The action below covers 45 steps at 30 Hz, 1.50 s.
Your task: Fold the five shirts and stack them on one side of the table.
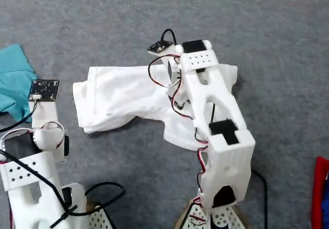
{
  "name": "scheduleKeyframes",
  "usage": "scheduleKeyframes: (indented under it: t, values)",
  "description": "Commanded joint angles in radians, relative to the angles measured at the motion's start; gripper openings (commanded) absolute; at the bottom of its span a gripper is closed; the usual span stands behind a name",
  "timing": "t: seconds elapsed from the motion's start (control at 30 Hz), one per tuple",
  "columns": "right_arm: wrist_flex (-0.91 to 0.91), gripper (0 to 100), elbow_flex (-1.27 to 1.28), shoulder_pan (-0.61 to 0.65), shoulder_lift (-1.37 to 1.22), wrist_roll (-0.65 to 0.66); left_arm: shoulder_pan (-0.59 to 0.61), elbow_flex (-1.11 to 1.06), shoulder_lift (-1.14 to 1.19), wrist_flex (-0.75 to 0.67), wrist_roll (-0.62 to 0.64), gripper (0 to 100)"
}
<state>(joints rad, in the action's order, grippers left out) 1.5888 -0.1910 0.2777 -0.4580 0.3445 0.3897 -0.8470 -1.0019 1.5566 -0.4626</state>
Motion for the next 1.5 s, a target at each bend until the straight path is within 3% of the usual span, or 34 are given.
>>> scheduleKeyframes:
  t: [0.0, 0.43, 0.67, 1.03, 1.13, 1.33, 1.47]
  values:
    - [0.032, 7.7, -0.051, -0.022, -0.012, -0.005, 0.006, -0.002, -0.012, -0.02, -0.009, 2]
    - [0.058, 7.1, -0.088, -0.082, -0.005, -0.003, 0.006, -0.003, -0.012, -0.02, -0.046, 2]
    - [0.055, 31.3, -0.102, -0.074, -0.005, 0.018, 0.008, -0.002, -0.012, -0.02, -0.044, 2]
    - [0.028, 32.1, -0.111, -0.044, -0.127, 0.018, 0.008, -0.002, -0.012, -0.02, -0.044, 2]
    - [0.028, 28.9, -0.133, -0.027, -0.131, 0.018, 0.008, -0.002, -0.012, -0.02, -0.044, 2]
    - [0.037, 6.6, -0.176, -0.033, -0.131, 0.017, 0.006, -0.002, -0.012, -0.02, -0.044, 2]
    - [0.035, 4.9, -0.165, -0.033, -0.134, 0.017, 0.006, -0.002, -0.012, -0.02, -0.044, 2]
